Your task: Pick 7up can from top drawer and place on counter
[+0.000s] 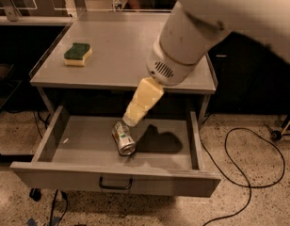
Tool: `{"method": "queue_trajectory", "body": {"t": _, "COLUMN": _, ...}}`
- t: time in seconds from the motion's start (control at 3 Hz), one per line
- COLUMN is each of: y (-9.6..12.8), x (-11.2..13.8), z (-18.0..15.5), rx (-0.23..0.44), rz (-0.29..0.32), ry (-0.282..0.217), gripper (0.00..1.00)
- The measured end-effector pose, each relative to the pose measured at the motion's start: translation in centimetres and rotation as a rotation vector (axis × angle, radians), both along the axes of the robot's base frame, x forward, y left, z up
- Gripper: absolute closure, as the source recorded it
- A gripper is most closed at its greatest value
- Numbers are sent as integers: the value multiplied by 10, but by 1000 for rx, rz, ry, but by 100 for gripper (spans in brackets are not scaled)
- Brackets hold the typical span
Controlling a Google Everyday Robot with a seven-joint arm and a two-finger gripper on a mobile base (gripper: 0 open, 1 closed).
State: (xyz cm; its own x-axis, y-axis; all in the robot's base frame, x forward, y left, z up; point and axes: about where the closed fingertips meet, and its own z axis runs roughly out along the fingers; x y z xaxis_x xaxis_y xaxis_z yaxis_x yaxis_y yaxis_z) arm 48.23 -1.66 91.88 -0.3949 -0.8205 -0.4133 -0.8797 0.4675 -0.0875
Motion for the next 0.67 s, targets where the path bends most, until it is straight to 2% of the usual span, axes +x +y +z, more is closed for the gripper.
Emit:
{"method": "queue_trajectory", "body": {"t": 0.33, "y": 31, "x": 26, "z": -51, "rx": 0, "rz": -130, "ry": 59, "gripper": 0}}
{"method": "queue_trajectory", "body": {"t": 0.67, "y": 50, "x": 32, "z": -75, "rx": 22, "rz": -165, "ry": 93, "gripper": 0}}
